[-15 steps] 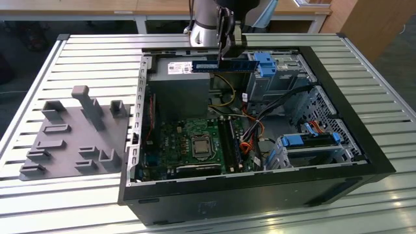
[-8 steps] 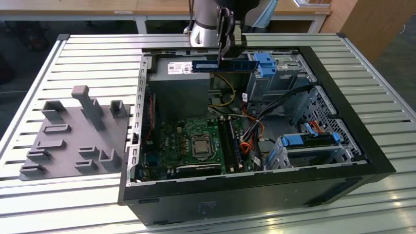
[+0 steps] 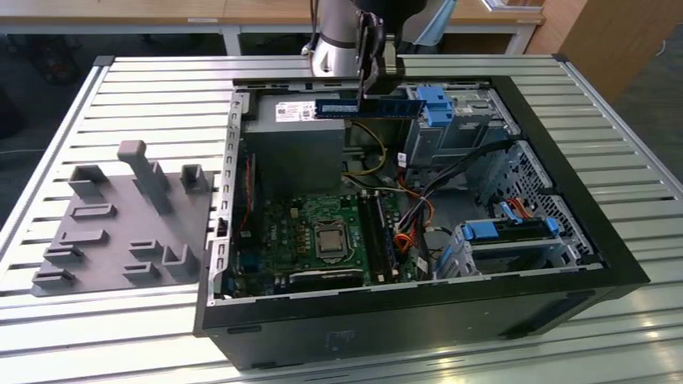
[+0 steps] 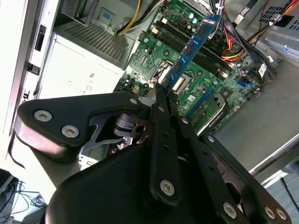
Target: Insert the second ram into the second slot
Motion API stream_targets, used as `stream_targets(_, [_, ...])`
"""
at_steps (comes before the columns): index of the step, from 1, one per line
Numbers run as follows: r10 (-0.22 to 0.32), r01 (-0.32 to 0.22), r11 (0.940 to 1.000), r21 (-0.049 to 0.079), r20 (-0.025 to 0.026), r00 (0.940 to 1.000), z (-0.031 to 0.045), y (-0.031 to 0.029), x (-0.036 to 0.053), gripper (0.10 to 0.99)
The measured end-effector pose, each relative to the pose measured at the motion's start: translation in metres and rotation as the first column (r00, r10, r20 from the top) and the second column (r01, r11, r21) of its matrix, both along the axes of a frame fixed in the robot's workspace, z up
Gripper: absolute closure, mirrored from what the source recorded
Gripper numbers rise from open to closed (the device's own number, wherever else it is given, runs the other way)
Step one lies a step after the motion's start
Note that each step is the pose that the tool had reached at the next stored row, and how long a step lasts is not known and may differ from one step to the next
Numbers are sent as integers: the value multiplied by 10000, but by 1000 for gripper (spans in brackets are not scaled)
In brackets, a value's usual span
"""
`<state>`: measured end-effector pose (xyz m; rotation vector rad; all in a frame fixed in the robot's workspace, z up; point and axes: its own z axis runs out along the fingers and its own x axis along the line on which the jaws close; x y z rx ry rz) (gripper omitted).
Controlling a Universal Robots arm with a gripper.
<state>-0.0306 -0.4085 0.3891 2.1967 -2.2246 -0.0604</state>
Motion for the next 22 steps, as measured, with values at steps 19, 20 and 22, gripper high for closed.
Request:
stream_targets(19, [-178,178,9998,1,1,9998,0,0,0,949])
stream_targets(20, [-182,182,9998,1,0,9998,0,0,0,949])
stream_targets(22, [-192,192,9998,1,0,9998,0,0,0,949])
